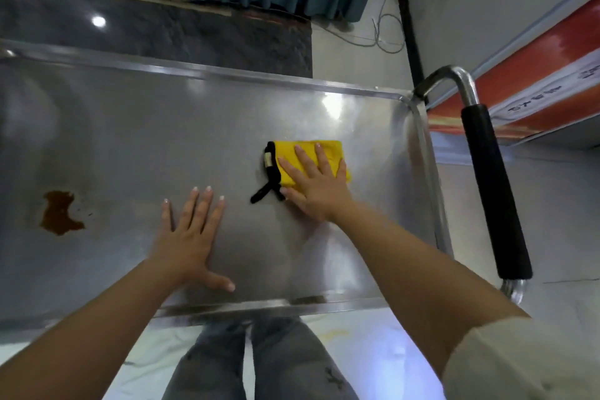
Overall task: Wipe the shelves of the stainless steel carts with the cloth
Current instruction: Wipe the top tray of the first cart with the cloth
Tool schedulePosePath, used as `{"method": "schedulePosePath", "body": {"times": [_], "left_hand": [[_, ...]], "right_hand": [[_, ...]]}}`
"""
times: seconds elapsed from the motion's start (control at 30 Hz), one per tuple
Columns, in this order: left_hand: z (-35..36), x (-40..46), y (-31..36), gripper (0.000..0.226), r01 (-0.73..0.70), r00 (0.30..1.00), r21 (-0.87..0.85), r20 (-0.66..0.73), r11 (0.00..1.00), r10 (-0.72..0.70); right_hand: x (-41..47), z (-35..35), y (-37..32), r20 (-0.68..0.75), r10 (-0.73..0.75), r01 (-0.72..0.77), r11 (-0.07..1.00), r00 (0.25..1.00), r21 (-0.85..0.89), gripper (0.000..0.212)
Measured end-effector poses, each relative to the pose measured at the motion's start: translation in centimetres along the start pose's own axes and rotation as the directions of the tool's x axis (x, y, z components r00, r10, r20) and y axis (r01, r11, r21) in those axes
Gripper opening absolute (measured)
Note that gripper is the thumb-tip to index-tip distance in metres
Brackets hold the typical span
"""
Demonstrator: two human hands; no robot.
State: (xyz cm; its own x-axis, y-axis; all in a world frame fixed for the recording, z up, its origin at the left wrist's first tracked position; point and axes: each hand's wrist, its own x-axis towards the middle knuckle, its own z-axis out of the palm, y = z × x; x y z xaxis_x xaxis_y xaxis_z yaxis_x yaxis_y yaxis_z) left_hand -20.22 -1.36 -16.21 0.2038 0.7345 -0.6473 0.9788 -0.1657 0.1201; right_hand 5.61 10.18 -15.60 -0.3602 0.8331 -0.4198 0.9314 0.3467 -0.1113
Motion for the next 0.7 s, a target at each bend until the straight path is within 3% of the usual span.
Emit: {"method": "schedulePosePath", "body": {"times": [0.2,0.33,0.53,0.7], "left_hand": [[-0.3,0.2,0.7,0.152,0.056,0.997,0.008,0.050,0.998,-0.056],[-0.4,0.7,0.9,0.151,0.071,0.997,0.015,0.035,0.997,-0.072],[-0.6,0.5,1.1,0.150,0.082,0.996,0.005,0.030,0.997,-0.083],[-1.0,0.4,1.1,0.150,0.065,0.998,-0.007,0.026,0.998,-0.065]], "right_hand": [[10.9,-5.0,1.3,0.034,0.035,-0.038,0.997,0.999,0.069,0.063],[13.5,-6.1,2.1,0.011,0.032,-0.033,0.999,0.999,0.030,0.063],[11.4,-5.2,1.5,-0.011,0.020,-0.020,0.999,1.000,0.025,0.061],[3.8,-1.6,0.5,-0.013,-0.095,0.095,0.995,0.995,-0.022,0.064]]}}
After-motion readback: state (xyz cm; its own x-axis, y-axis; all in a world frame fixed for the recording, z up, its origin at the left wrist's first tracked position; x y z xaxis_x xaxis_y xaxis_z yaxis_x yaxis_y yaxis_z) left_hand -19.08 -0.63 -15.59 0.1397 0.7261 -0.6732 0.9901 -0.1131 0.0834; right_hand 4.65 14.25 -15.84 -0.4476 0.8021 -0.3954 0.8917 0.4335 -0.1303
